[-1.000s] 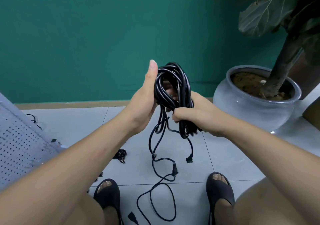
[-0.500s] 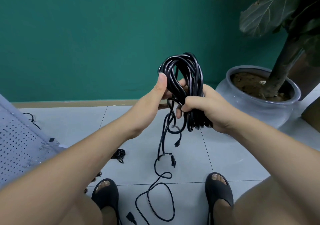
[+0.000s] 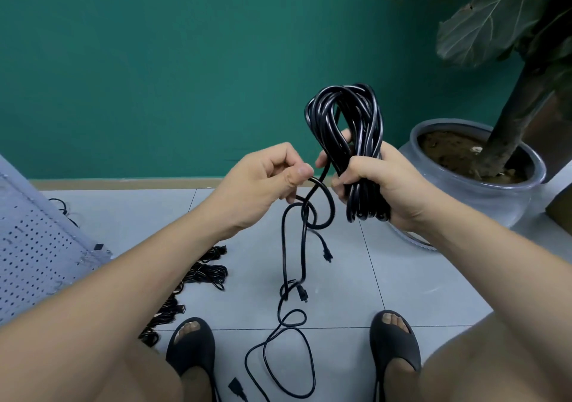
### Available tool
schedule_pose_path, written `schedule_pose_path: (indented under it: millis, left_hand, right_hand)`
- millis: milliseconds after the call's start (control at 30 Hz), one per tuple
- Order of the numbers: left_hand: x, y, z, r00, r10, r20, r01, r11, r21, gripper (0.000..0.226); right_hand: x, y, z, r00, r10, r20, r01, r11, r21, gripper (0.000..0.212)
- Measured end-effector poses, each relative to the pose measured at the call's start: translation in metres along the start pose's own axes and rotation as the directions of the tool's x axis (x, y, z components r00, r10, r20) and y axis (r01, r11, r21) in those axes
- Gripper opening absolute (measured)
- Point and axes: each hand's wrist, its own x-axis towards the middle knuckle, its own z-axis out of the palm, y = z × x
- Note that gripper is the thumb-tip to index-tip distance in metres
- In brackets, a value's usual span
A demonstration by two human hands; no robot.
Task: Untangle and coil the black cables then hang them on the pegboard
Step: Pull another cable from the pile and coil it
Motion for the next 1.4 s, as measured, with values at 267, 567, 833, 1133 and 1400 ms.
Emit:
schedule_pose_path:
  millis: [267,567,833,1133,1400]
  left_hand:
    - [0.011,-0.011,-0.053,0.92,-0.008,-0.392,0.043,0.996,0.08,0.033]
    - [0.006,-0.032,-0.07,0.94,-0.225,-0.258,0.318,0.854,0.411,0.039]
    - [-0.012,-0.03,-0.027,0.782,-0.547,0.298,0.468,0.832,0.297,0.02]
    - [-0.014,-0.038,0.016,0.763,-0.517,0.388,0.439,0.855,0.276,0.014]
    - [-0.008,-0.035,0.018,0.912,-0.369,0.18,0.313,0.908,0.277,0.008]
  right_hand:
    - [0.006,0.001,-0.016,0.993,-0.041,-0.109,0.049,0.996,0.074,0.022]
    - [0.005,0.002,-0.015,0.994,-0.042,-0.105,0.045,0.999,0.027,0.02]
    - [0.006,0.001,-0.004,0.993,-0.072,-0.094,0.074,0.997,0.022,0.024]
    - [0.006,0.004,0.0,0.987,-0.111,-0.117,0.11,0.994,-0.018,0.029]
    - [0.008,0.008,-0.012,0.984,-0.083,-0.156,0.068,0.993,-0.099,0.035]
